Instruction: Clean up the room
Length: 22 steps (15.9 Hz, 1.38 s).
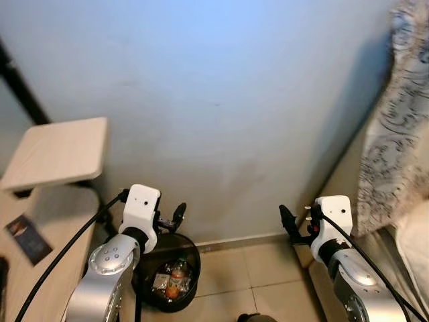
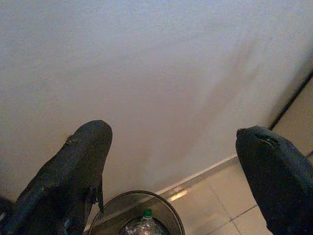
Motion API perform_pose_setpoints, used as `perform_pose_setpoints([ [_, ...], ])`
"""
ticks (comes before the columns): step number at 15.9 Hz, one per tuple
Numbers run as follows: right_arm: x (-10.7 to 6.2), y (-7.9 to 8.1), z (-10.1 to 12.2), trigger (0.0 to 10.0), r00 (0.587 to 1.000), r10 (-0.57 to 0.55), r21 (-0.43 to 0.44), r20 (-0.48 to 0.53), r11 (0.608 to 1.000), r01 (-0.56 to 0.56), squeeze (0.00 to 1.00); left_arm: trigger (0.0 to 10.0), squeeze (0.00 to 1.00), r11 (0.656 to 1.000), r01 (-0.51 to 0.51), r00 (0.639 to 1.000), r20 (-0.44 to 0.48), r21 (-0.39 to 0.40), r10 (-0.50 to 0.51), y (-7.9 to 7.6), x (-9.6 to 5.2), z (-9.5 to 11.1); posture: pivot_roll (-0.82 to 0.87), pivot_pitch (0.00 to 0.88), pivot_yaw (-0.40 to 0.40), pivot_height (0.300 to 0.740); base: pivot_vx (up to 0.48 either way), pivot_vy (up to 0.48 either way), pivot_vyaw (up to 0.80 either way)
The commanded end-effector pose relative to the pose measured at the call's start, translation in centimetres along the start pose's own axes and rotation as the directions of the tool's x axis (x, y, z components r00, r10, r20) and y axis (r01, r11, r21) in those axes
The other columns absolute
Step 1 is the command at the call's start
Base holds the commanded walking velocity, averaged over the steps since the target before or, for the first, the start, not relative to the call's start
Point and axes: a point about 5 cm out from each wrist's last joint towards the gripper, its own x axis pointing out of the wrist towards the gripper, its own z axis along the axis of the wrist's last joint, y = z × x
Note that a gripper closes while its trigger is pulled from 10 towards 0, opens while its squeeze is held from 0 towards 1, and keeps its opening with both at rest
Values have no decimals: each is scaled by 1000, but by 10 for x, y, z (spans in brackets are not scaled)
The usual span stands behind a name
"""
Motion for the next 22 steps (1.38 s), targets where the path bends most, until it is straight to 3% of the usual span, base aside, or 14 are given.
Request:
perform_pose_setpoints([
  [1, -3, -3, 3, 10000, 1000, -17, -10, 18, 1000, 17, 0, 10000, 0, 999, -26, 999, 21, 33, 25, 3, -2, 2, -74, 0, 56, 740, 0, 0, -800],
  [5, -2, -8, 5, 10000, 999, -39, -31, 28, 999, 40, 0, 10000, 0, 998, -55, 997, 47, -20, 55, 6, -6, 5, -61, 0, 44, 740, 0, 0, -800],
  [8, 1, -6, 6, 10000, 998, -53, -25, 38, 998, 54, 0, 10000, 0, 995, -95, 994, 55, 15, 94, 10, -10, 6, -39, 0, 41, 740, 0, 0, -800],
  [13, -1, -7, 0, 10000, 996, -87, -22, 25, 996, 88, 0, 10000, 0, 993, -115, 991, 63, -18, 116, 13, -14, 9, -26, 0, 45, 740, 0, 0, -800],
  [22, 5, -12, 7, 10000, 987, -143, -20, 70, 989, 145, 0, 10000, 0, 995, -78, 991, 117, 58, 71, 8, -9, 15, -19, 0, 21, 740, 0, 0, -800],
])
